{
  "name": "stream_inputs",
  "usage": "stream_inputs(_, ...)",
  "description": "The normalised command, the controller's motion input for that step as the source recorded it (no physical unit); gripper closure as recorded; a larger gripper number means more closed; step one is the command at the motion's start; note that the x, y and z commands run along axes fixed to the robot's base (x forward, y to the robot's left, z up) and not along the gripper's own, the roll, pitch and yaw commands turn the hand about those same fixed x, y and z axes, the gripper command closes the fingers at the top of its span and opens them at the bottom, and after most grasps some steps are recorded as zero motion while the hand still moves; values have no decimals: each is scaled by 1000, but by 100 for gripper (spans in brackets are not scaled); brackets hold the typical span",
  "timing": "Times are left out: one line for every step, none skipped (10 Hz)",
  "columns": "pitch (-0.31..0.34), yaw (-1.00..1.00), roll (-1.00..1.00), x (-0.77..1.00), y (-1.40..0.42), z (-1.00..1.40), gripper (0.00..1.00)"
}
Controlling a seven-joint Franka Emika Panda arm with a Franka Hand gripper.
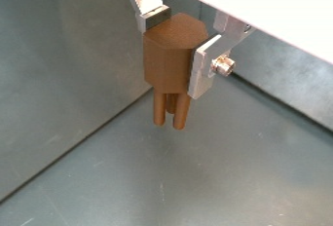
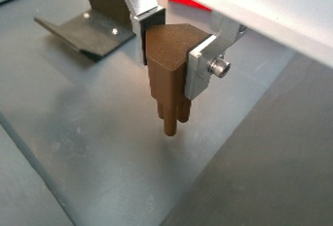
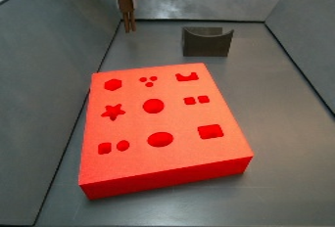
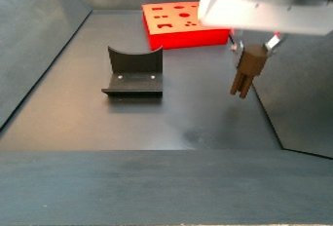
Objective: Pick up the 3 prong object. Move up. Move to above the board. Insert the 3 prong object.
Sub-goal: Move up, then move to above the board.
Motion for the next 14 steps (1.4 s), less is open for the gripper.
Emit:
stream_inputs(23,7,30,-24,9,530,100)
stream_inputs(34,-1,47,-25,10,350,100)
stream_inputs(44,-4,59,-26,10,211,100)
stream_inputs(318,39,-112,-80,289,1000,100)
stream_inputs(320,37,-111,-80,292,1000,100)
stream_inputs(261,6,-104,-63,253,1000,100)
stream_inputs(197,-12,-87,-56,230,1000,100)
stream_inputs(141,-19,-61,-57,214,1000,100)
stream_inputs(105,-24,-40,-55,196,1000,100)
stream_inputs(80,-28,-17,-47,170,1000,100)
stream_inputs(74,-30,-13,-43,153,1000,100)
stream_inputs(67,-31,-12,-36,132,965,100)
stream_inputs(66,-30,-15,-30,108,861,100)
stream_inputs(65,-27,-19,-16,68,652,100)
